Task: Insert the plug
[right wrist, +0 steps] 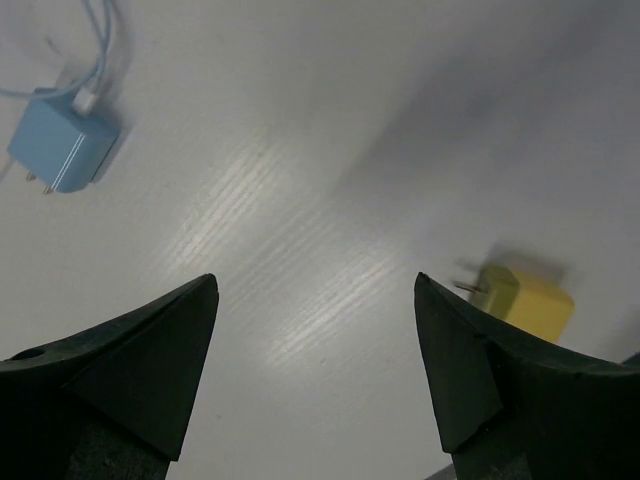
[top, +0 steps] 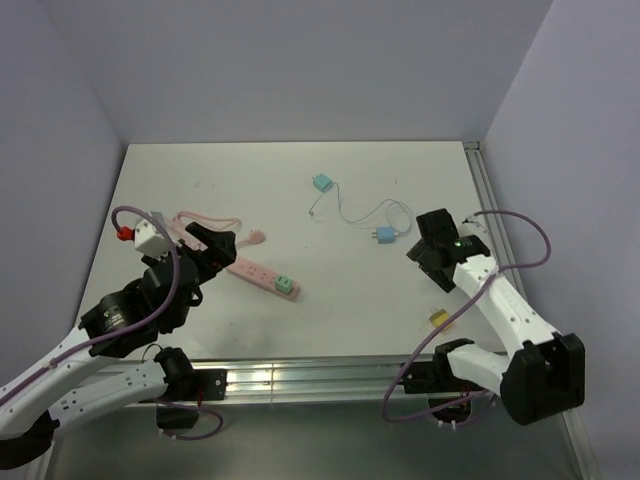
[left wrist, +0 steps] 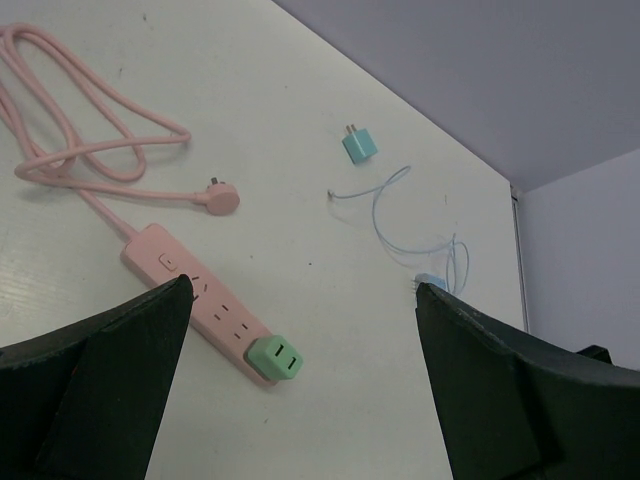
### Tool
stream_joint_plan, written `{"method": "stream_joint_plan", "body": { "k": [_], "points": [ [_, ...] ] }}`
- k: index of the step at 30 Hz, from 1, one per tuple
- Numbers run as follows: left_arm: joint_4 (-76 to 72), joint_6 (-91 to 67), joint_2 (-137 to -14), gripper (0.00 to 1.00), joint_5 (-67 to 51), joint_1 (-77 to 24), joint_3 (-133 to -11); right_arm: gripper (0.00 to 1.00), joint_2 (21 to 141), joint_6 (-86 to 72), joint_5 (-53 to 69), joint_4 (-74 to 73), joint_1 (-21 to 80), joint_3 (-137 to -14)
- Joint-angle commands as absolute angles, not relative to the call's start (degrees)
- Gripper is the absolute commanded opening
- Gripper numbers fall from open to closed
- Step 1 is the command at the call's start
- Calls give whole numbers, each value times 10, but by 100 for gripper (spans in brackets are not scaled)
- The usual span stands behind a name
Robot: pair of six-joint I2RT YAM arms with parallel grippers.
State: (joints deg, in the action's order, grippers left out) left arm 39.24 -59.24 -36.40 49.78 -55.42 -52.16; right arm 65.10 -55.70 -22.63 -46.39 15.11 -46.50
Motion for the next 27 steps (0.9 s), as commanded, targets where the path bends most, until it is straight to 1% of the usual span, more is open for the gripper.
{"method": "stream_joint_plan", "body": {
  "k": [1,4,10,18,23,27],
  "points": [
    [395,-598,-383,100,479,-552,-545,86,581,-633,-233,-570,115,-447],
    [407,-599,-401,100,475,-552,-553,86,554,-646,-200,-586,105,-414],
    [418,-604,-399,100,472,-552,-559,85,580,-650,-171,-580,80,-360],
    [394,-596,-378,99,455,-552,-541,80,584,-655,-189,-577,68,-345],
    [386,-592,-375,99,446,-552,-541,78,616,-653,-196,-558,61,-341],
    [390,-594,-371,99,451,-552,-542,74,638,-660,-193,-537,60,-333]
  ]
}}
